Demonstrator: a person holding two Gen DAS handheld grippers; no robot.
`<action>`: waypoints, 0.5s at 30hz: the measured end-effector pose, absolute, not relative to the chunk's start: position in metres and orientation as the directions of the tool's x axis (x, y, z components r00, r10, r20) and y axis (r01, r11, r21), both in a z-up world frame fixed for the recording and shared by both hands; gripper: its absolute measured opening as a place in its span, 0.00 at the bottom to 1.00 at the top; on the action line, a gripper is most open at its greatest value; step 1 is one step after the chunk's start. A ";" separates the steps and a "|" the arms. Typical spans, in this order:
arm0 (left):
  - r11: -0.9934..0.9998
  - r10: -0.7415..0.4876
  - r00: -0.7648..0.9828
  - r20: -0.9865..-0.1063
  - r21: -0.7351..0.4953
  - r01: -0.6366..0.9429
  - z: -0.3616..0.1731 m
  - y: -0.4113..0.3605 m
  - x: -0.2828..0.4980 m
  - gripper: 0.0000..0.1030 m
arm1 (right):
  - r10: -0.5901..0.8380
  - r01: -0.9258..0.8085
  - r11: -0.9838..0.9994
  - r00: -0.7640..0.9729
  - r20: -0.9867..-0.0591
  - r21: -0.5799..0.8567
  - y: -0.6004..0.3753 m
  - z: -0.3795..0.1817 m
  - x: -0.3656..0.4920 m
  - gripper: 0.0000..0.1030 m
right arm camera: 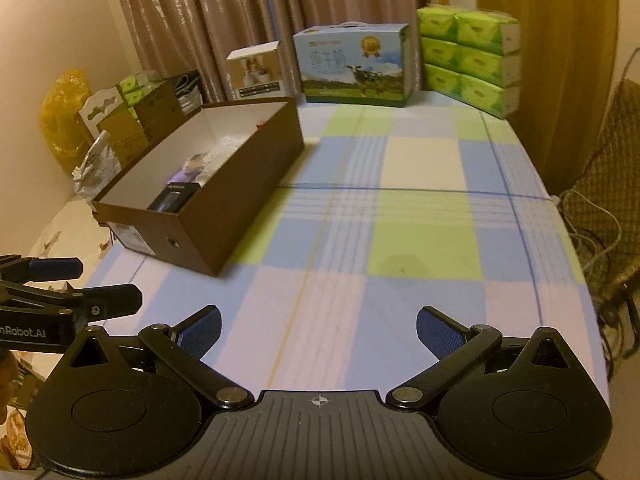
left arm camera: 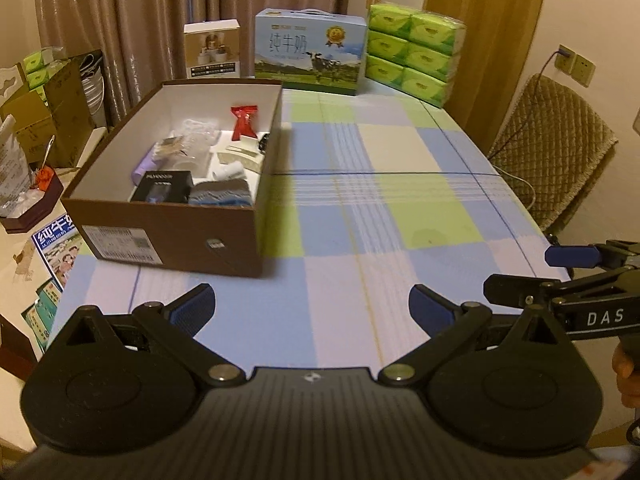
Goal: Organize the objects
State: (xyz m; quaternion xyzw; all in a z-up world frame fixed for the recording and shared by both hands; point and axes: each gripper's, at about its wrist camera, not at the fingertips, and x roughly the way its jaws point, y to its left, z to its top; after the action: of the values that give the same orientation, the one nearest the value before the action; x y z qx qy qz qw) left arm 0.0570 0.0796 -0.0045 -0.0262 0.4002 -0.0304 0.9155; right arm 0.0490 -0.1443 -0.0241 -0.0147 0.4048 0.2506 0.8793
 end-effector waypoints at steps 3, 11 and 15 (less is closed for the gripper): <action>0.997 -0.079 0.677 -0.732 -0.072 0.038 -0.005 0.069 0.045 0.99 | 0.421 -0.438 0.881 0.552 -0.719 0.179 -0.159 -0.023 0.039 0.98; 0.996 -0.084 0.671 -0.736 -0.069 0.049 -0.008 0.048 0.022 0.99 | 0.414 -0.423 0.888 0.566 -0.713 0.180 -0.181 -0.019 0.018 0.98; 0.997 -0.080 0.678 -0.731 -0.066 0.046 -0.007 0.045 0.015 0.99 | 0.411 -0.422 0.889 0.568 -0.713 0.177 -0.187 -0.018 0.012 0.98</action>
State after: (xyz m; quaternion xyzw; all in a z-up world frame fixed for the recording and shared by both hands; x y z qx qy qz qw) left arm 0.0149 0.0451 -0.0070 -0.0211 0.3998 -0.0344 0.9157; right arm 0.0124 -0.1871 -0.0185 -0.0067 0.4006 0.2353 0.8855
